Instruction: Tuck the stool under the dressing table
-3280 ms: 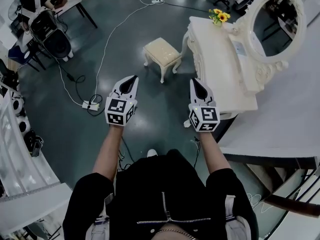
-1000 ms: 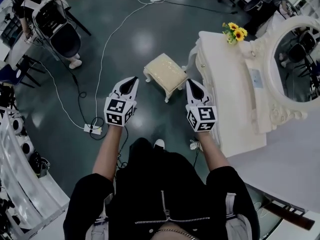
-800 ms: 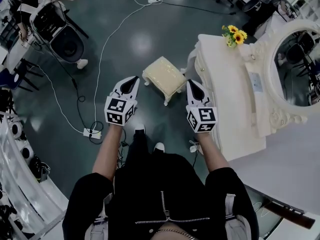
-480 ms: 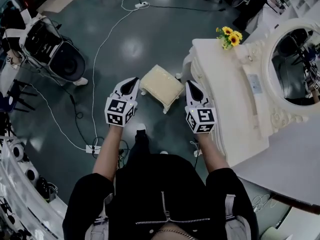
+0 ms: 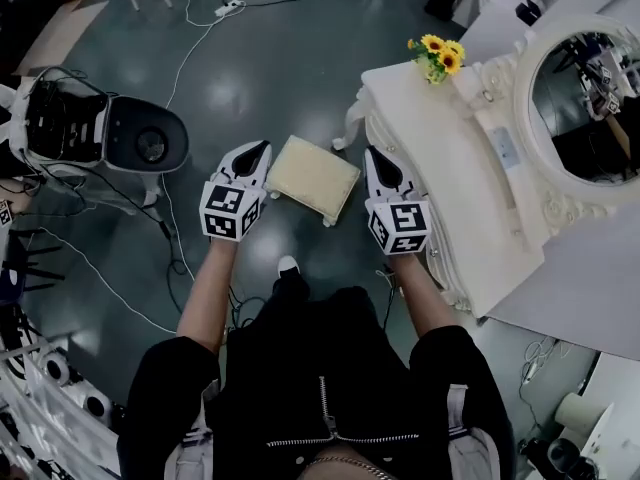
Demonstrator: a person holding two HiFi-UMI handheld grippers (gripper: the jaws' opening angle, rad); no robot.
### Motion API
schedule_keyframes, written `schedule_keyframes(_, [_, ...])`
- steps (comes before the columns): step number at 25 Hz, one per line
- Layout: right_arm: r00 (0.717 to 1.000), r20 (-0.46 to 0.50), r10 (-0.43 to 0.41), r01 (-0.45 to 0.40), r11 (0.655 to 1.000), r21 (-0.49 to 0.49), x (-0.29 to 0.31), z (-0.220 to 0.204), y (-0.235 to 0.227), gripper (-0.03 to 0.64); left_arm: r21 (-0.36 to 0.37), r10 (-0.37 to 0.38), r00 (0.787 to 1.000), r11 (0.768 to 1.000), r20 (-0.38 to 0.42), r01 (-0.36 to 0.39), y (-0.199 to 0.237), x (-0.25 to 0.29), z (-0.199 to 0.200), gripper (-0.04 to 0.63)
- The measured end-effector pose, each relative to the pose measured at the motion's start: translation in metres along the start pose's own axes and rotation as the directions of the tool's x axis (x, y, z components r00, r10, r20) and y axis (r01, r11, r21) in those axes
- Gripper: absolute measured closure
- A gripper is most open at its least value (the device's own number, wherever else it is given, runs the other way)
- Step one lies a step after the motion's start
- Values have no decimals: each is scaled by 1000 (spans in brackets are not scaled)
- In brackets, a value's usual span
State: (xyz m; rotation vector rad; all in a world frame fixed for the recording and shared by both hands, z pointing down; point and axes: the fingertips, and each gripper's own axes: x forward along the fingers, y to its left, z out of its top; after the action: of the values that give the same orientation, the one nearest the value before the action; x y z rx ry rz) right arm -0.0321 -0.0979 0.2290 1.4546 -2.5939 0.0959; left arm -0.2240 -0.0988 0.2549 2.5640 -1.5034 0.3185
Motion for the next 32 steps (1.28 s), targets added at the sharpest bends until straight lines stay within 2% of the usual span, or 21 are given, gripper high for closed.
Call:
schedule_keyframes(7, [1000, -27, -14, 14, 1000, 1, 22, -11, -12, 614, -10, -41, 999, 999, -26, 40, 16, 40, -5, 574])
schedule_keyframes(13, [998, -55, -2, 4, 1000, 23, 32, -21, -20, 614, -63, -75, 997, 995, -27, 73, 15, 54, -10, 571])
schedule_keyframes(14, [998, -61, 0, 1, 1000, 28, 33, -24, -20, 614, -78, -83, 996, 994, -22, 81, 15, 56, -11, 550])
schedule_keyframes(16, [997, -75, 6, -3, 999, 35, 34, -31, -24, 614, -110, -92, 996, 990, -9, 90, 13, 61, -13, 418])
schedule_keyframes(19, [996, -93, 11, -6, 999, 49, 33, -43, -27, 614, -133, -94, 996, 987, -10, 92, 13, 68, -20, 362])
schedule_keyframes(25, [989, -146, -5, 18, 996, 87, 24, -73, -33, 614, -176, -135, 986, 978, -102, 116, 14, 81, -63, 350])
schedule_keyframes(32, [981, -186, -45, 64, 993, 96, 24, -128, -43, 614, -175, -164, 963, 976, -215, 127, 19, 108, -142, 345])
